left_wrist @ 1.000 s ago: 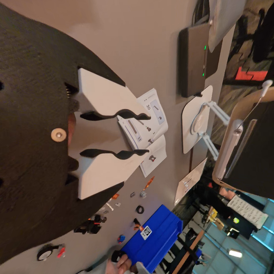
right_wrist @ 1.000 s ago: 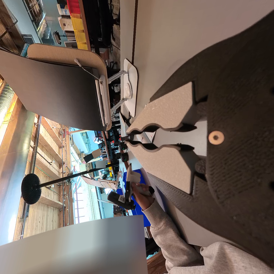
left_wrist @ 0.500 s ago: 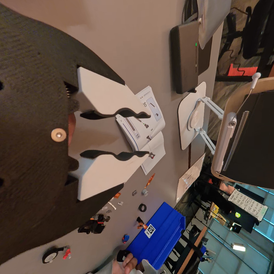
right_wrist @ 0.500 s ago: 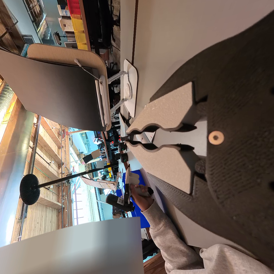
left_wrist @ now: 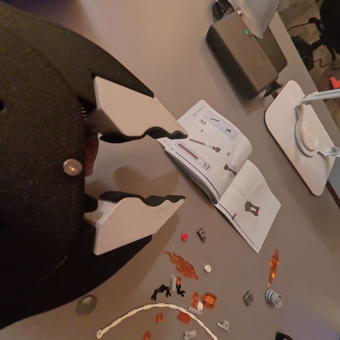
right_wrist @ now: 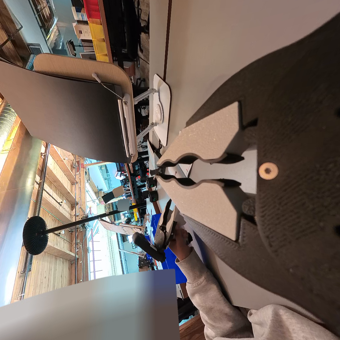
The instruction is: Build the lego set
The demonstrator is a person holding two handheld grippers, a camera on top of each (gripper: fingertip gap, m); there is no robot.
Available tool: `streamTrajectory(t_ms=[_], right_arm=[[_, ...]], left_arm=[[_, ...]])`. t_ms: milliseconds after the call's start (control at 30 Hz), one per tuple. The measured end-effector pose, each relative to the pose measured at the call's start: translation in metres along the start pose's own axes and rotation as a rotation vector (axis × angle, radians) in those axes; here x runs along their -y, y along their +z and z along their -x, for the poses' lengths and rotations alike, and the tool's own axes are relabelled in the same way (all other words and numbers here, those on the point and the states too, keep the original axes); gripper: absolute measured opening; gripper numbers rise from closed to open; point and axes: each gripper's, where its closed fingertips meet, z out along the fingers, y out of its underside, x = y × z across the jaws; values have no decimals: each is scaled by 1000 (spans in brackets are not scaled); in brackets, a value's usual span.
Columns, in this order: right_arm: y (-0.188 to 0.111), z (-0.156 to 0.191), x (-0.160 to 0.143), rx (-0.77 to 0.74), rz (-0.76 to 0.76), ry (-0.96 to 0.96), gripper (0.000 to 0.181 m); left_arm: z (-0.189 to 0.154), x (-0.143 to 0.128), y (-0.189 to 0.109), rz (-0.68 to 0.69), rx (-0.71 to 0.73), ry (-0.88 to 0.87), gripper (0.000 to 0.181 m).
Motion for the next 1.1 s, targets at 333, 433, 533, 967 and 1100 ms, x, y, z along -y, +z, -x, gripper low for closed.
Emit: streamTrajectory(t_ms=[333, 433, 533, 967, 1100], right_arm=[[-1, 0, 0, -13, 1, -17, 4], [-2, 0, 3, -20, -12, -31, 5], [-6, 1, 9, -31, -40, -62, 4], [-34, 18, 49, -112, -257, -305, 5], [-14, 14, 20, -44, -97, -199, 5]], left_arm=[[0, -1, 0, -5, -17, -24, 62], [0, -1, 0, 2, -13, -16, 62], [0, -2, 1, 3, -13, -14, 62], [0, -4, 2, 15, -11, -10, 62], [0, -4, 2, 18, -12, -7, 62]])
